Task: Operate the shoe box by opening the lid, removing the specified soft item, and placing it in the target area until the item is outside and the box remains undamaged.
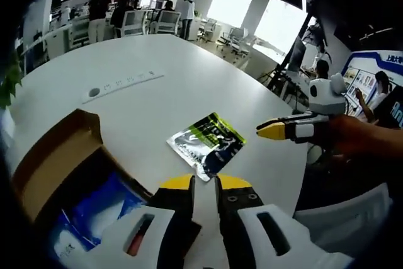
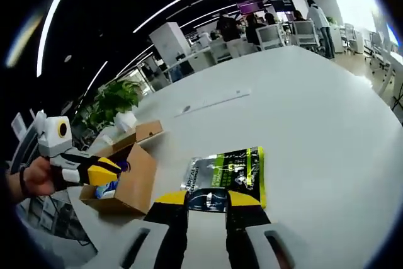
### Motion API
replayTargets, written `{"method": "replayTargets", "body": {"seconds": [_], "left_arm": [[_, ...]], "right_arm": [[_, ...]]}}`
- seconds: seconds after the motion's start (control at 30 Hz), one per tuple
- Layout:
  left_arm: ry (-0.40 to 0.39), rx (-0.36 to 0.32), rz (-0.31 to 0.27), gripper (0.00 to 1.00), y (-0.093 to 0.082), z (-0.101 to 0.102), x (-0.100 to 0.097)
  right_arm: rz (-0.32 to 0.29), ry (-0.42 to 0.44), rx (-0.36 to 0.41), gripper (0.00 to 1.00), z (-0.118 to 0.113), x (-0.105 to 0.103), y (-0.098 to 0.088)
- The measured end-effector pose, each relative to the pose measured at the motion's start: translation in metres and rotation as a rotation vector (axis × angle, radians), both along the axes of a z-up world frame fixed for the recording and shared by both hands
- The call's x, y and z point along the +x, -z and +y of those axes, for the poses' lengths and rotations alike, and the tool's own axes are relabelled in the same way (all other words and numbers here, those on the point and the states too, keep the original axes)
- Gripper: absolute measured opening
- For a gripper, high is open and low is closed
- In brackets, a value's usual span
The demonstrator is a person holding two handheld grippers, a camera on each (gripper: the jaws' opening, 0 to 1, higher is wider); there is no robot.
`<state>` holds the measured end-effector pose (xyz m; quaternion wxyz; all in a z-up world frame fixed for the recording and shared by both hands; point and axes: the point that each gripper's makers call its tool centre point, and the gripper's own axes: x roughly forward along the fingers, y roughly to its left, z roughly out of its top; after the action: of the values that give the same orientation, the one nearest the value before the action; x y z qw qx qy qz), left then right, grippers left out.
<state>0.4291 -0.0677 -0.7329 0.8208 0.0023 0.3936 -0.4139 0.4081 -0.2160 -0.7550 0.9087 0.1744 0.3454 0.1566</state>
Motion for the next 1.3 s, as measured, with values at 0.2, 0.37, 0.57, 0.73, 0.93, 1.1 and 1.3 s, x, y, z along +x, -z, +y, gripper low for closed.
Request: {"method": "replayTargets", "body": {"seconds": [0.2,0.37,0.57,0.73,0.93,1.1,1.3], "left_arm": [[-0.048,-0.043,-0.007,0.16,-0.008,0.021,-0.011],[-0.057,-0.037,-0.022,0.17,-0.006,0.045,-0.021],[-0.073,-0.034,-0.030,0.18,-0.006,0.069,-0.027],[-0.088,-0.030,-0.041,0.18,-0.004,0.093,-0.033],[-0.115,-0.036,-0.047,0.19,-0.003,0.119,-0.041],[-0.154,-0.052,-0.053,0.21,-0.006,0.146,-0.044],[-0.174,-0.037,-0.114,0.20,-0.015,0.174,-0.040]], "right_arm": [[-0.008,-0.003,0.013,0.21,0.014,-0.011,-0.005],[-0.017,-0.013,0.017,0.22,0.021,-0.008,-0.006],[-0.024,-0.030,0.025,0.23,0.039,-0.009,-0.008],[-0.035,-0.065,0.024,0.25,0.059,-0.012,-0.012],[-0.040,-0.108,0.032,0.27,0.086,-0.020,-0.011],[-0.033,-0.156,0.015,0.29,0.105,-0.032,-0.009],[-0.048,-0.181,0.016,0.29,0.120,-0.040,-0.015]]}}
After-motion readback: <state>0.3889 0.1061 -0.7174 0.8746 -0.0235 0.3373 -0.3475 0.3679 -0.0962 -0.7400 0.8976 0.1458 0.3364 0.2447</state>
